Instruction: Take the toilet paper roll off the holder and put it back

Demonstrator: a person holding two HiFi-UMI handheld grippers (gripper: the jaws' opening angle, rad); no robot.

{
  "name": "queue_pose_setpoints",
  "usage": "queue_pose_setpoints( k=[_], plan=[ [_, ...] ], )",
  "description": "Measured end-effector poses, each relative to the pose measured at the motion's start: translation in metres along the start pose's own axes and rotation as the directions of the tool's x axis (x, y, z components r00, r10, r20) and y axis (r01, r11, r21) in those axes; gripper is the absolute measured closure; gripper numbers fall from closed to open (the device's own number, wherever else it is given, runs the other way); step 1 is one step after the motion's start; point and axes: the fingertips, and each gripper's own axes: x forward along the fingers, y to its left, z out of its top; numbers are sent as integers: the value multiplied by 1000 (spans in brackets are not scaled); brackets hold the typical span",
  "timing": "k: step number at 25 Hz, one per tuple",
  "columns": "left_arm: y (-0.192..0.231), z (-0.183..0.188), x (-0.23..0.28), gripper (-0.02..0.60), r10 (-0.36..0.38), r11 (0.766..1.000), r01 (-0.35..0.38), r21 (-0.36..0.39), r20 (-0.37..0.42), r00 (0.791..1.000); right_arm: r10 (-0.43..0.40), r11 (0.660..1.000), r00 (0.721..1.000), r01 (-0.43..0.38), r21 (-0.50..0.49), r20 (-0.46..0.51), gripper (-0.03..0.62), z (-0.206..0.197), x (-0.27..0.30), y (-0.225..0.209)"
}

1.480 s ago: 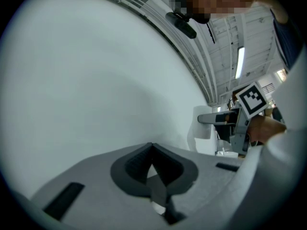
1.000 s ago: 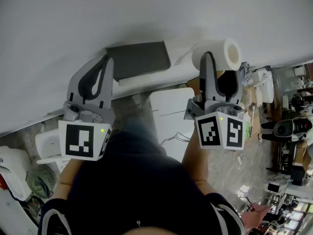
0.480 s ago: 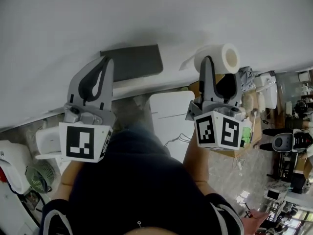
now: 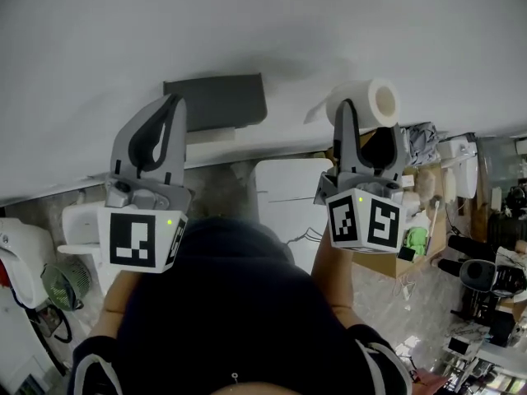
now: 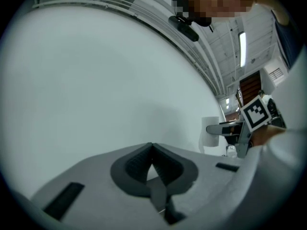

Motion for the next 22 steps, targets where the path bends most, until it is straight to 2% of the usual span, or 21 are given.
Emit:
queue_pose_setpoints(
  k=[15, 22],
  plan=[
    [-13, -2, -7, 580, 73, 997, -72, 36, -16, 997, 33, 999, 999, -33, -7, -32, 315, -31, -1, -31],
    [-5, -3, -6, 580, 109, 993, -107, 48, -30, 994, 45, 999, 998, -46, -13, -50, 315, -41, 3, -38]
  ],
)
